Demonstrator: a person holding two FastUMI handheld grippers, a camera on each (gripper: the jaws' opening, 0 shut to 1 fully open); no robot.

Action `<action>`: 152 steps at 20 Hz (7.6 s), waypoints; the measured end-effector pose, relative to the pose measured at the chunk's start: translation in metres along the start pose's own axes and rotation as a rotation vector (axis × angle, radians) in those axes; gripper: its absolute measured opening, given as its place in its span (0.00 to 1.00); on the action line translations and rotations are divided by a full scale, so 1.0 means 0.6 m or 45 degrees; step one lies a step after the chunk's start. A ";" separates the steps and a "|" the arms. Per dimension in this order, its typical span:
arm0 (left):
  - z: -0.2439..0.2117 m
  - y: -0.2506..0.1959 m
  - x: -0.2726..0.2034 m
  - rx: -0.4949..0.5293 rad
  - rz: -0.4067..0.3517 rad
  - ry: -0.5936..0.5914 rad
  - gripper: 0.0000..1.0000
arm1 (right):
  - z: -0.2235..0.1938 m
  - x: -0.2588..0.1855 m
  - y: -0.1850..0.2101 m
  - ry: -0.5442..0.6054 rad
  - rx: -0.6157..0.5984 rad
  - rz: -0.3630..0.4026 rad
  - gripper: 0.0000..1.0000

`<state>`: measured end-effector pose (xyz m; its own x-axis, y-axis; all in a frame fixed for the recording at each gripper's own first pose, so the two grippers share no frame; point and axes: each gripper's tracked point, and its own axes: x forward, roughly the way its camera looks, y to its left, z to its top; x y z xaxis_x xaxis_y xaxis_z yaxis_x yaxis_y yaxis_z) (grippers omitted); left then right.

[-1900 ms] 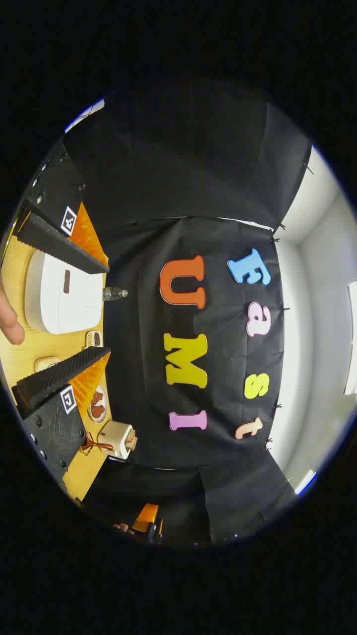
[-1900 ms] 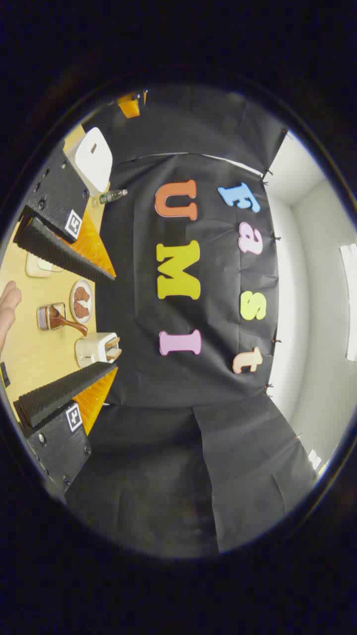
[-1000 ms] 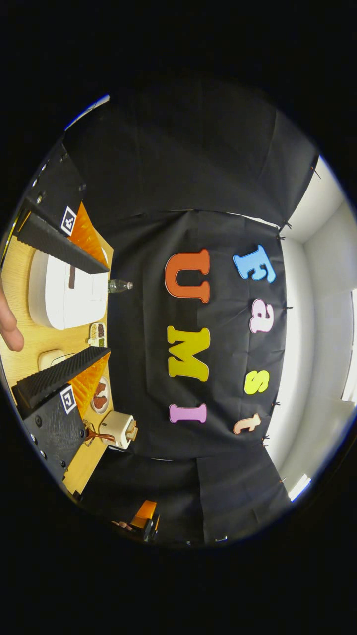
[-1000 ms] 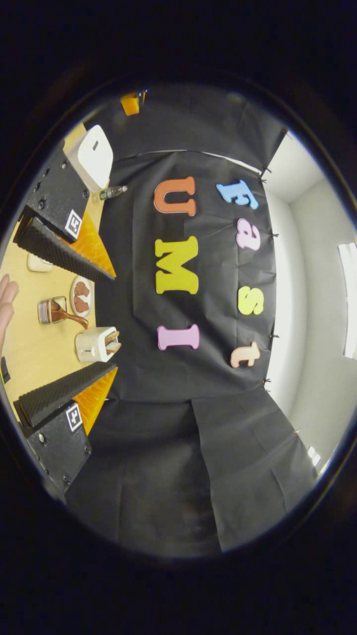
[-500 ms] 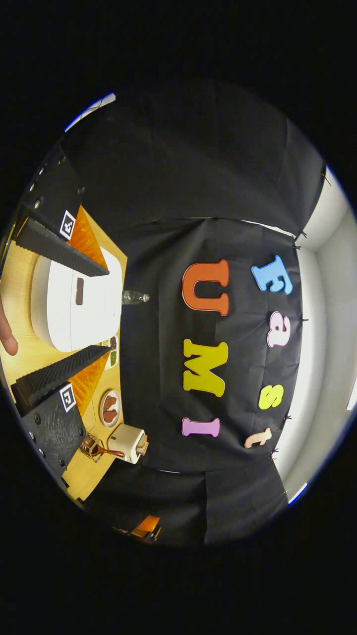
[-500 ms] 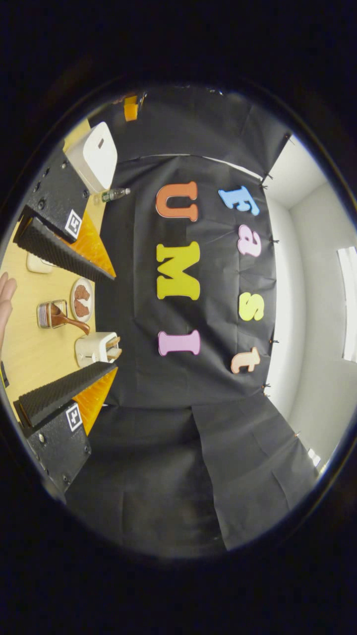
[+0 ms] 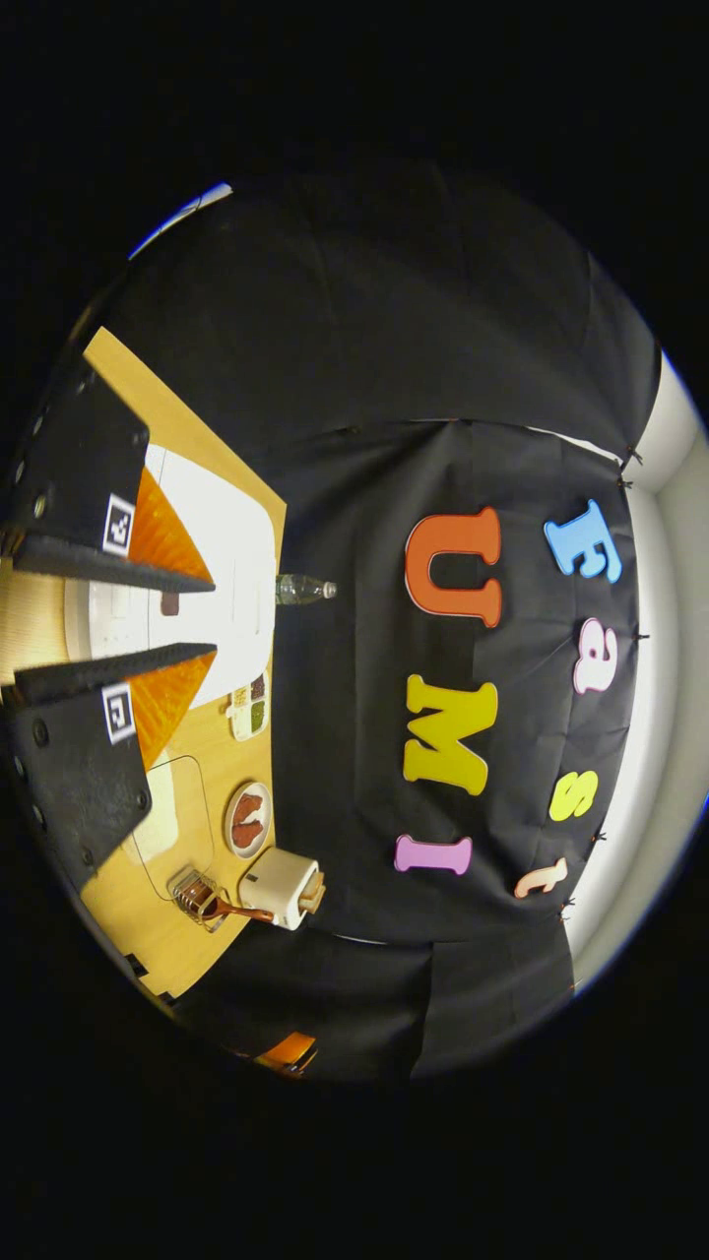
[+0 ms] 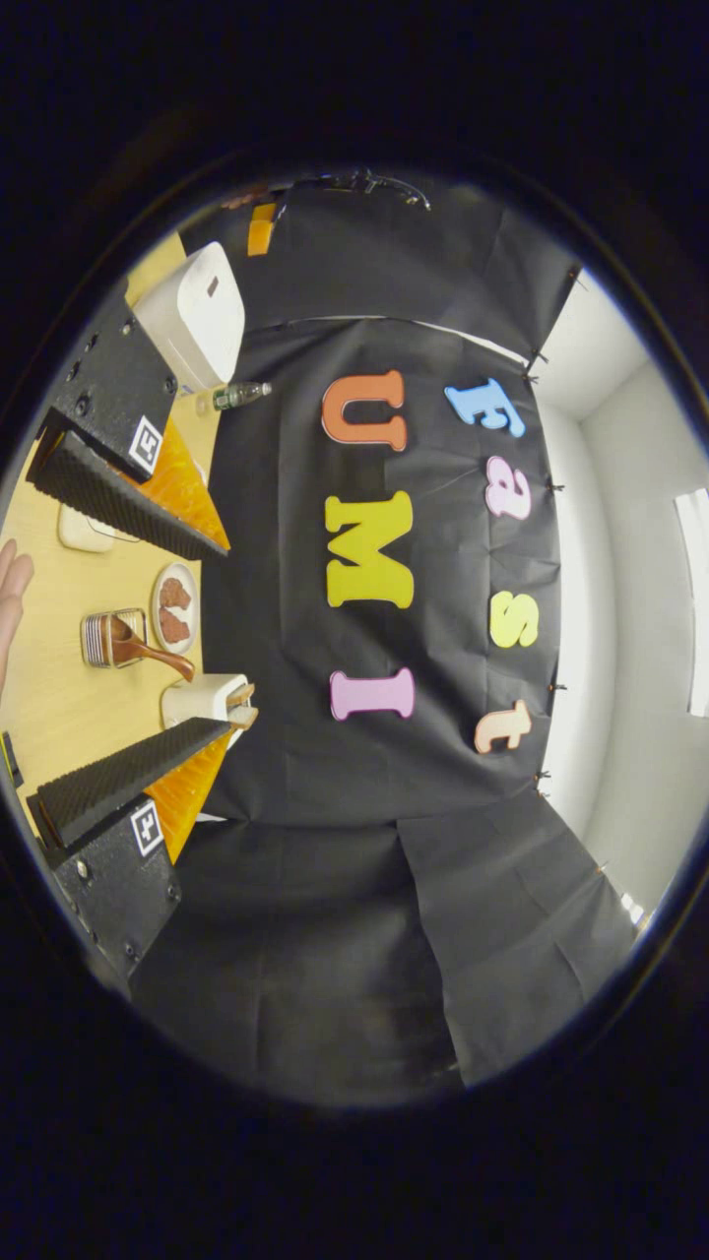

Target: Close the left gripper, press the button to open the rice cooker; take a wooden spoon from the chopstick holder with the right hand, scoop a spoonful of rice and pour it into the rice cooker, then put the wooden spoon back into the chopstick holder.

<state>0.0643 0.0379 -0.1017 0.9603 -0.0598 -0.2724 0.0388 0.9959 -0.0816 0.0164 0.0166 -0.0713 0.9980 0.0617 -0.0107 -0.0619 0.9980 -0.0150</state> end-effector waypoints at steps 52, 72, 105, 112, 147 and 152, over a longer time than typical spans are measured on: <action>0.047 -0.076 -0.071 -0.035 -0.001 -0.182 0.51 | -0.107 0.041 -0.029 0.144 -0.016 0.093 1.00; -0.072 -0.119 -0.137 0.147 -0.023 -0.355 0.94 | -0.324 0.400 -0.026 0.512 0.213 0.215 1.00; -0.133 -0.077 -0.223 0.129 -0.037 -0.313 0.93 | -0.161 0.356 0.014 0.357 0.230 0.160 0.24; -0.144 -0.055 -0.271 0.116 -0.051 -0.326 0.93 | -0.081 0.260 0.157 0.168 0.136 0.193 0.24; -0.185 -0.005 -0.297 0.089 -0.077 -0.340 0.93 | -0.369 0.213 0.421 0.666 0.784 0.420 0.24; -0.196 0.000 -0.286 0.090 -0.060 -0.305 0.93 | -0.358 0.229 0.381 0.630 0.943 0.362 0.22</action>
<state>-0.1329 0.0405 -0.1678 0.9947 -0.0968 -0.0344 0.0962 0.9952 -0.0192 0.1374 0.2497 -0.2907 0.8183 0.4611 -0.3432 -0.1111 0.7127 0.6926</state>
